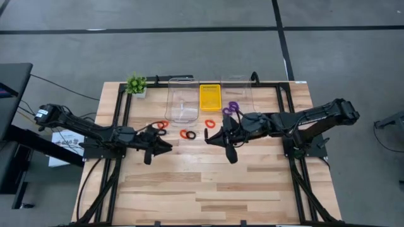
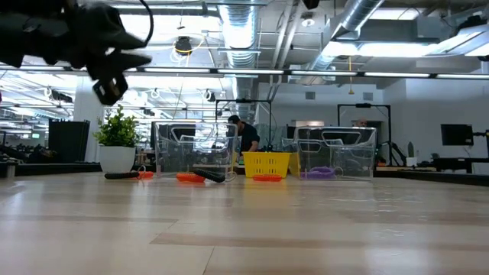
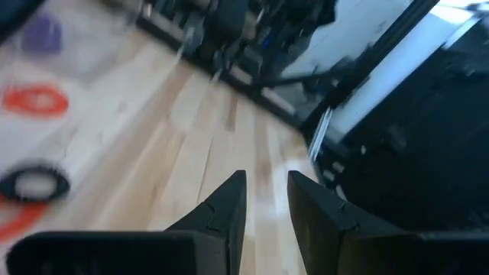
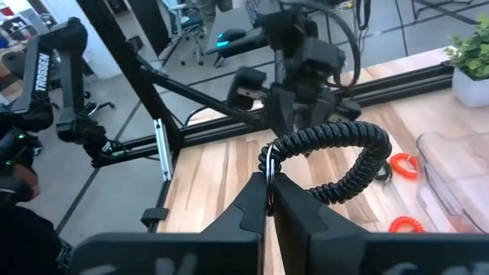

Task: Sort spring keychains
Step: Put the right black spring keychain into the left transparent bin

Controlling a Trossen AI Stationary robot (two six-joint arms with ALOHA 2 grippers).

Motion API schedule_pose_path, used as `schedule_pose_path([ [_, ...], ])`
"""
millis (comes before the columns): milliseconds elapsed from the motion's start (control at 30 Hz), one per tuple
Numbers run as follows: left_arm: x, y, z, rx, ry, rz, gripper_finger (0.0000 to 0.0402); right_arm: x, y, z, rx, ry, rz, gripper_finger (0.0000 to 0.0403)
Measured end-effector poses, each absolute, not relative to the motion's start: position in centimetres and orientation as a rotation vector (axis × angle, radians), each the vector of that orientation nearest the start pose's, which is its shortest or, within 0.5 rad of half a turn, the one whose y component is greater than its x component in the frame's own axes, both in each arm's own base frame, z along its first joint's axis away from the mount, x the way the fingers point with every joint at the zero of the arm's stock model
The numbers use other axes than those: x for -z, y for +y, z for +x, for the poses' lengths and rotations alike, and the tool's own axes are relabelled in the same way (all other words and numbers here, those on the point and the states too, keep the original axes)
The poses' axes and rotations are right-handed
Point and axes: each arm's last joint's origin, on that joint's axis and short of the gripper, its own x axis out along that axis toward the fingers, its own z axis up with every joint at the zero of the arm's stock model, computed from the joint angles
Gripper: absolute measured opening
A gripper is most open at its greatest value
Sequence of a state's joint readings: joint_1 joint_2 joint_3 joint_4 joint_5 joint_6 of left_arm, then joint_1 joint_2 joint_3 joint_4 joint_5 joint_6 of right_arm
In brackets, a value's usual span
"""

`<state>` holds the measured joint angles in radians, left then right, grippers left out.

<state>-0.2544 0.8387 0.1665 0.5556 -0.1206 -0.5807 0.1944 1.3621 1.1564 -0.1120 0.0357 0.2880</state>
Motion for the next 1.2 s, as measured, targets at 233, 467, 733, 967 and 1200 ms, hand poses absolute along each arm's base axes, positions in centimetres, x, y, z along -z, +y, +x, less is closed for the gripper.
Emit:
schedule_pose_path([
  [233,-21.1,-2.9,16.5,0.107,-0.152,-0.523,0.0095,-34.0,5.8,30.4,-0.095,0.332,0.246,0.0005],
  [467,-23.5,-1.9,16.6,0.093,-0.33,-0.53,0.0095,-34.5,5.9,30.5,-0.103,0.284,0.253,0.0005],
  [733,-26.9,-1.8,18.7,0.178,-0.372,-0.412,0.0095,-34.8,5.9,30.6,-0.128,0.254,0.26,0.0005],
  [967,-28.9,-1.9,21.9,0.271,-0.32,-0.283,0.0095,-35.2,6.4,30.6,-0.163,0.212,0.266,0.0005],
  [1200,-30.4,-1.1,24.0,0.327,-0.325,-0.271,0.0095,-36.0,7.3,30.5,-0.275,0.145,0.271,0.0006],
])
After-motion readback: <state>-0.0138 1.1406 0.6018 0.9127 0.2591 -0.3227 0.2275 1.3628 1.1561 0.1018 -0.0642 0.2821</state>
